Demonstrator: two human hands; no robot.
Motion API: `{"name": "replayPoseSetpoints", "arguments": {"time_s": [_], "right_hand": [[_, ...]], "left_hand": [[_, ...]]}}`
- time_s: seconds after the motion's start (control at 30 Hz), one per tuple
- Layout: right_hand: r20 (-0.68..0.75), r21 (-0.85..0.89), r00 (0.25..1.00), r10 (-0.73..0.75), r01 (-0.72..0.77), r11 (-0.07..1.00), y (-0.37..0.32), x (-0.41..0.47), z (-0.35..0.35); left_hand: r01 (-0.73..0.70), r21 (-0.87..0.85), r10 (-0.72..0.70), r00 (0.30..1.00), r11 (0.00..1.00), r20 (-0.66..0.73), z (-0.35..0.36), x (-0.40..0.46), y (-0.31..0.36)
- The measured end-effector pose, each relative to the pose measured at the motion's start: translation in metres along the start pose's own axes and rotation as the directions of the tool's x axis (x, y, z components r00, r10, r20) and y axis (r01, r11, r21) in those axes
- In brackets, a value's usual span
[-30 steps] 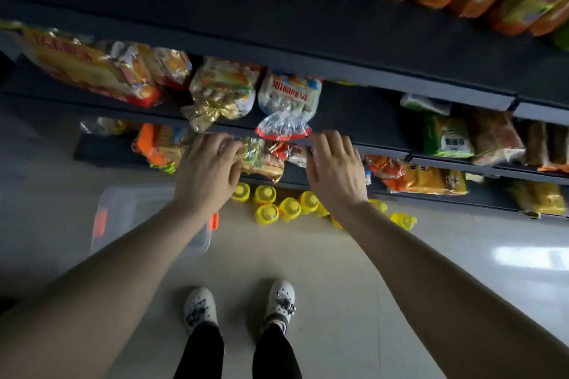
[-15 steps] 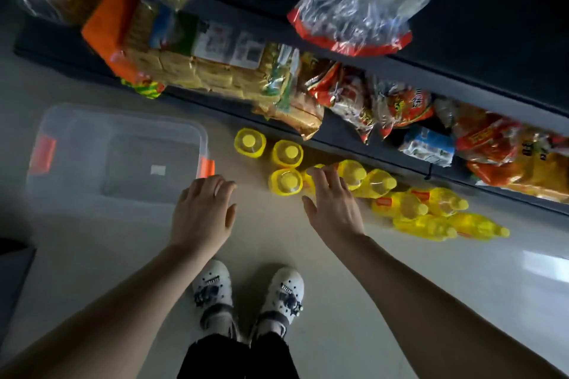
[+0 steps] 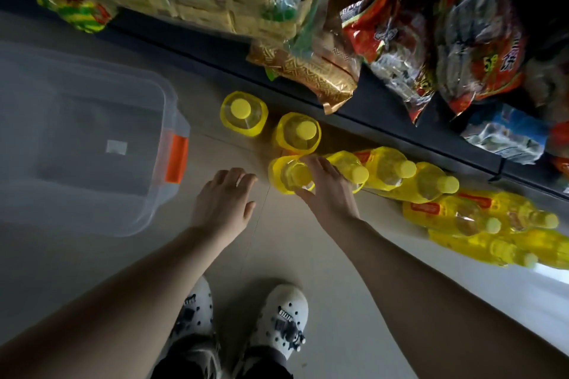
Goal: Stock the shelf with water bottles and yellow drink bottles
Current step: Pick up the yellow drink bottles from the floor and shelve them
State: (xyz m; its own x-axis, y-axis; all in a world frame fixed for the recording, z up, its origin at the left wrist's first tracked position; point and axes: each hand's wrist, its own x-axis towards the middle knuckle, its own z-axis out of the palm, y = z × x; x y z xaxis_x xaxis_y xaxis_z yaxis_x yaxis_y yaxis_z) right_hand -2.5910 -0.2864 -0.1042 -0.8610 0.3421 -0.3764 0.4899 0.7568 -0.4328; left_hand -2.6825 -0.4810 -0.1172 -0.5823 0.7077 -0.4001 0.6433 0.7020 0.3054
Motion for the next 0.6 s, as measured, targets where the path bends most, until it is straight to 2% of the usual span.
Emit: {"name": "replayPoseSetpoints", "arguments": {"time_s": [0.13, 0.23, 0.47, 0.6], "right_hand": [[-0.045, 0.167, 0.999, -0.028, 0.035, 0.985, 0.015, 0.003, 0.012], [-0.046, 0.21, 0.999, -0.006, 0.016, 0.977, 0.015, 0.003, 0.012], [-0.095, 0.158, 0.995, 0.023, -0.008, 0.987, -0.006, -0.012, -0.033], [-0.113, 0.123, 0.994, -0.011, 0.025, 0.992, -0.031, -0.044, -0.1]], "left_hand": [[0.02, -0.007, -0.02, 0.999, 1.0, 0.026, 0.018, 0.018, -0.006], [0.056, -0.025, -0.055, 0.997, 0.998, 0.06, 0.019, 0.023, -0.007], [0.245, -0.066, -0.217, 0.934, 0.967, 0.282, -0.009, -0.005, -0.013], [0.276, -0.008, -0.259, 0.911, 0.961, 0.322, -0.062, -0.041, -0.014]]}}
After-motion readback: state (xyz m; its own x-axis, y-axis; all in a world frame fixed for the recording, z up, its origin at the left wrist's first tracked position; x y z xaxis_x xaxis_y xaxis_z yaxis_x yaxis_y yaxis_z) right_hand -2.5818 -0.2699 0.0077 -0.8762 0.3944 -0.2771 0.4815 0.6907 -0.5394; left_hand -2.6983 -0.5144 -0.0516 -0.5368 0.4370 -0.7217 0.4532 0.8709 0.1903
